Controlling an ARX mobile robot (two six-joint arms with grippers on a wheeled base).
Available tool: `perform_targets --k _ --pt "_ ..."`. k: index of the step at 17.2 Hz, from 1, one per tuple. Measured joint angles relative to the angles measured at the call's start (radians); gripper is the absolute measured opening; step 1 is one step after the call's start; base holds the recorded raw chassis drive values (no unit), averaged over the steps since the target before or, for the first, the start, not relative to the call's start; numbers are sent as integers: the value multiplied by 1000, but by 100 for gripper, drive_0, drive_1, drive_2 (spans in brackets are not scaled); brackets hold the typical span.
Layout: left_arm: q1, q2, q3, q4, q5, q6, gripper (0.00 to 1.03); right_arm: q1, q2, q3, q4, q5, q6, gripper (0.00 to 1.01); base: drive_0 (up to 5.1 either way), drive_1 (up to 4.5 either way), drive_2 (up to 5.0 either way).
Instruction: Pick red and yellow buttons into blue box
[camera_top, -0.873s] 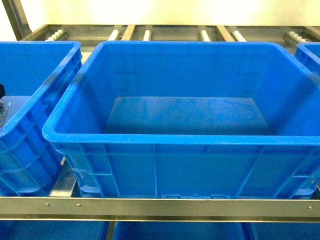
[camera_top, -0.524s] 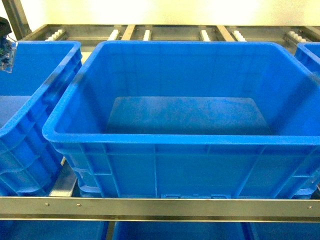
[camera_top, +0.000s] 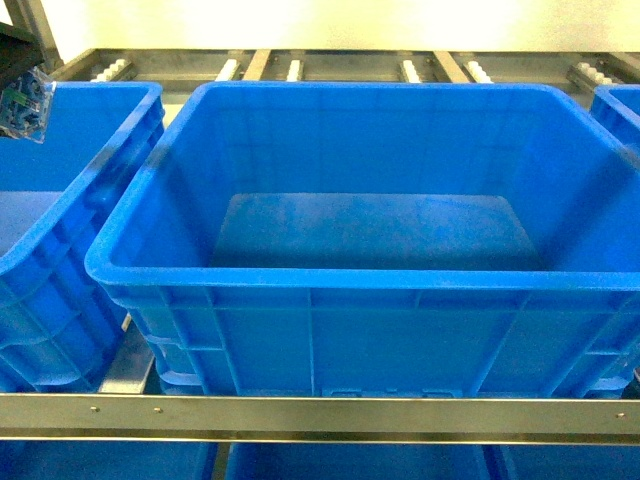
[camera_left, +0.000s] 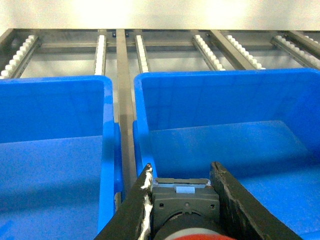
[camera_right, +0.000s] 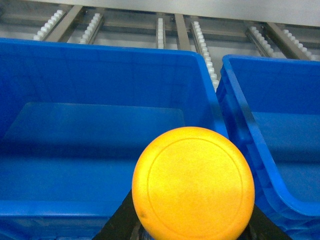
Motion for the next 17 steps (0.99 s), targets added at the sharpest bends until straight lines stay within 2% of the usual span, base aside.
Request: perform_targets --k 2,3,5,7,8,11,12,17 --pt "0 0 0 0 0 0 27 14 140 79 48 -8 1 25 0 0 0" --pt "0 0 0 0 0 0 27 15 252 158 43 -27 2 25 0 0 0" --pt "0 0 0 0 0 0 27 6 416 292 -35 -83 44 25 0 0 0" --pt "0 0 0 0 0 0 27 -19 563 418 -103 -103 100 25 0 0 0" --pt "0 0 0 0 0 0 27 -32 616 465 -140 -110 114 25 0 0 0" --pt "0 0 0 0 0 0 27 -59 695 533 -238 -173 159 25 0 0 0" --pt "0 0 0 0 0 0 27 -66 695 533 -245 -191 166 28 0 0 0" --pt "0 0 0 0 0 0 27 -92 681 520 -166 -173 166 71 0 0 0"
